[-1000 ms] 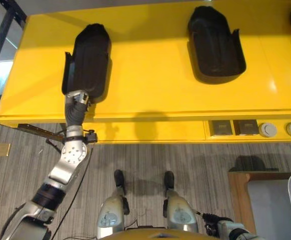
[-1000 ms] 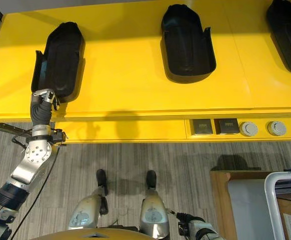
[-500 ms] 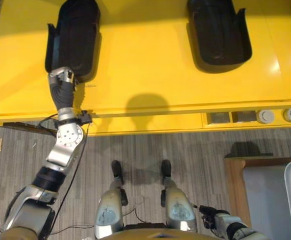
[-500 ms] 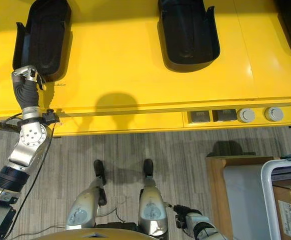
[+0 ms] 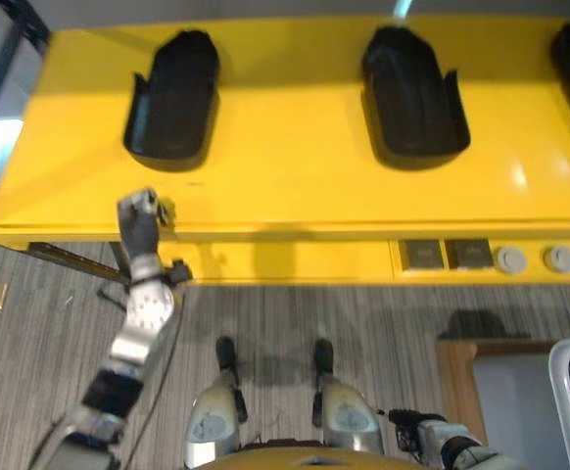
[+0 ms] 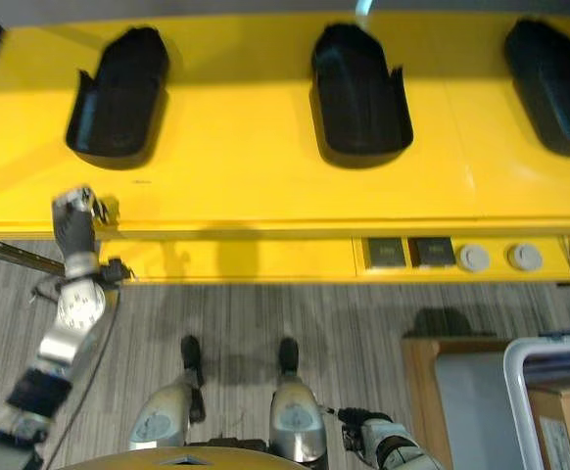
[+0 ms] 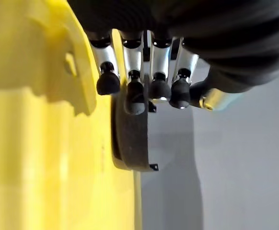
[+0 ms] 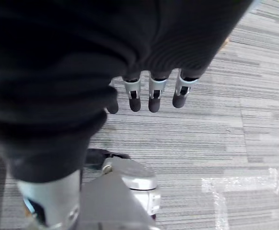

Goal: Move parts from the plastic box to the shelf.

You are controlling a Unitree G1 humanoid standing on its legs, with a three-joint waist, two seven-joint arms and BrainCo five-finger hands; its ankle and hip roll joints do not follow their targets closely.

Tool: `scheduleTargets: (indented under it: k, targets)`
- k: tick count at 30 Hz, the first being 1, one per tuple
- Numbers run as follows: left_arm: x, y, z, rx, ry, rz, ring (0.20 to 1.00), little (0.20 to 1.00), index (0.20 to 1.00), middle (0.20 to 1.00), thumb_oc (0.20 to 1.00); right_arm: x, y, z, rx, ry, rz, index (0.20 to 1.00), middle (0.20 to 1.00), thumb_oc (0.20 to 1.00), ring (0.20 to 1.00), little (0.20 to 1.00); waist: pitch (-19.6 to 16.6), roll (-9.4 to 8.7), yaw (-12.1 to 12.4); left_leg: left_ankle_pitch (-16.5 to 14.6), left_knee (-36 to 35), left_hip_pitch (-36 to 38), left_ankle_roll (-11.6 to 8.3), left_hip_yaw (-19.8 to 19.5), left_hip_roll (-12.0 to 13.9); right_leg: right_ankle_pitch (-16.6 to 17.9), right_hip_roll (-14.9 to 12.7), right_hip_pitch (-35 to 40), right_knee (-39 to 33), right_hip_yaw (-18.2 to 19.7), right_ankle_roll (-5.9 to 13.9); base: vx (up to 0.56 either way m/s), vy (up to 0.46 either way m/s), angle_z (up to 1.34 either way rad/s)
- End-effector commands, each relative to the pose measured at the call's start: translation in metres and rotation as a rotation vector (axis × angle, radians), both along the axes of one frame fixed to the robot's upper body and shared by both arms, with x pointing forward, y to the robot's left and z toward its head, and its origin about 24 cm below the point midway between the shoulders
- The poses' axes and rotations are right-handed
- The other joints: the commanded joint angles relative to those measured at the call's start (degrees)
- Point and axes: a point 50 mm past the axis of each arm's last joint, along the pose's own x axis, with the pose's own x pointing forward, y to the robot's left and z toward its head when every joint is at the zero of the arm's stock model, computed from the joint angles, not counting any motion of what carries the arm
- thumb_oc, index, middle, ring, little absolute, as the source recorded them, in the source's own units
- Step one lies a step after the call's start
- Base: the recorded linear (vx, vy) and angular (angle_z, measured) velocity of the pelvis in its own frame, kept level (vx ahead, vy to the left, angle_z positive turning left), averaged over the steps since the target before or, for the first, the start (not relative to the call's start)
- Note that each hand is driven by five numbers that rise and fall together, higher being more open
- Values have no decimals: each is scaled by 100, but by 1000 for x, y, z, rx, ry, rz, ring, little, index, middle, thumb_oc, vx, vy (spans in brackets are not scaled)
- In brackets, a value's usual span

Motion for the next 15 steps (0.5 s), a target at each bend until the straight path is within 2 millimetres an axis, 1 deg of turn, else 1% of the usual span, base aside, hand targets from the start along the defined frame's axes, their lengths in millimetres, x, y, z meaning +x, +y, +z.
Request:
scheduleTargets:
  k: [1, 2, 3, 4, 5, 7, 8, 9, 10, 11, 13, 14, 15]
  targets:
    - [-8, -1, 11, 208, -177, 76, 570, 570, 570, 570, 570, -17, 17, -10, 66, 82, -48, 1000, 1000, 1000, 1000, 1000, -566, -98, 299, -935, 13, 414, 27, 131, -29, -813, -92, 414, 15, -371, -208, -5, -28, 14]
    - [-11, 1, 3, 235, -150, 104, 890, 890, 890, 890, 890, -19, 17, -11, 69, 89, -50, 1000, 1000, 1000, 1000, 1000, -642, -105, 338, -944, 13, 476, 29, 129, -26, -822, -93, 483, 15, -402, -207, -1, -15, 20]
    - [-13, 2, -3, 252, -125, 118, 1000, 1000, 1000, 1000, 1000, -20, 17, -11, 70, 96, -58, 1000, 1000, 1000, 1000, 1000, -678, -108, 359, -950, 13, 512, 30, 123, -26, -828, -93, 523, 15, -416, -206, 2, -31, 15]
    - [-17, 12, -32, 278, 43, 171, 1000, 1000, 1000, 1000, 1000, -21, 17, -11, 81, 104, -70, 1000, 1000, 1000, 1000, 1000, -790, -127, 436, -967, 13, 629, 29, 88, -30, -851, -79, 653, 15, -459, -204, -5, -32, 16]
    - [-20, 17, -43, 270, 101, 201, 1000, 1000, 1000, 1000, 1000, -20, 17, -11, 84, 104, -80, 1000, 1000, 1000, 1000, 1000, -818, -139, 458, -964, 13, 662, 22, 75, -30, -854, -67, 689, 15, -472, -210, -21, -34, 12]
    - [-33, 32, -80, 265, 304, 272, 1000, 1000, 1000, 1000, 1000, -20, 17, -12, 89, 95, -112, 1000, 1000, 1000, 1000, 1000, -882, -171, 501, -966, 13, 752, 10, 40, -36, -871, -38, 786, 15, -498, -206, -28, -16, 10]
    - [-44, 37, -100, 271, 398, 293, 1000, 1000, 1000, 1000, 1000, -20, 17, -11, 93, 96, -123, 1000, 1000, 1000, 1000, 1000, -914, -191, 531, -974, 13, 784, 13, 11, -47, -881, -24, 825, 15, -515, -212, -19, -13, 11]
    - [-46, 39, -105, 272, 428, 306, 1000, 1000, 1000, 1000, 1000, -20, 17, -11, 93, 97, -123, 1000, 1000, 1000, 1000, 1000, -919, -194, 537, -977, 13, 792, 13, 3, -50, -884, -21, 835, 15, -519, -212, -22, -10, 9]
    - [-61, 46, -126, 237, 540, 353, 1000, 1000, 1000, 1000, 1000, -22, 16, -12, 94, 105, -123, 1000, 1000, 1000, 1000, 1000, -944, -206, 569, -973, 13, 813, 15, -32, -55, -887, -14, 864, 15, -538, -213, -30, -2, 9]
    - [-71, 50, -139, 237, 608, 388, 1000, 1000, 1000, 1000, 1000, -23, 16, -12, 96, 113, -120, 1000, 1000, 1000, 1000, 1000, -956, -211, 587, -973, 13, 827, 16, -54, -62, -889, -13, 881, 15, -552, -210, -38, 2, 15]
    - [-96, 58, -166, 279, 762, 404, 1000, 1000, 1000, 1000, 1000, -27, 16, -13, 101, 135, -114, 1000, 1000, 1000, 1000, 1000, -973, -224, 624, -975, 13, 851, 24, -86, -83, -884, -22, 909, 15, -592, -193, -49, 16, 20]
    - [-107, 62, -177, 281, 837, 415, 1000, 1000, 1000, 1000, 1000, -30, 16, -14, 103, 146, -112, 1000, 1000, 1000, 1000, 1000, -980, -226, 639, -986, 13, 862, 34, -101, -96, -884, -31, 919, 15, -601, -185, -46, 22, 17]
    - [-111, 63, -181, 273, 865, 421, 1000, 1000, 1000, 1000, 1000, -30, 16, -14, 104, 149, -113, 1000, 1000, 1000, 1000, 1000, -983, -225, 642, -990, 13, 865, 37, -104, -100, -884, -35, 921, 15, -602, -181, -37, 24, 15]
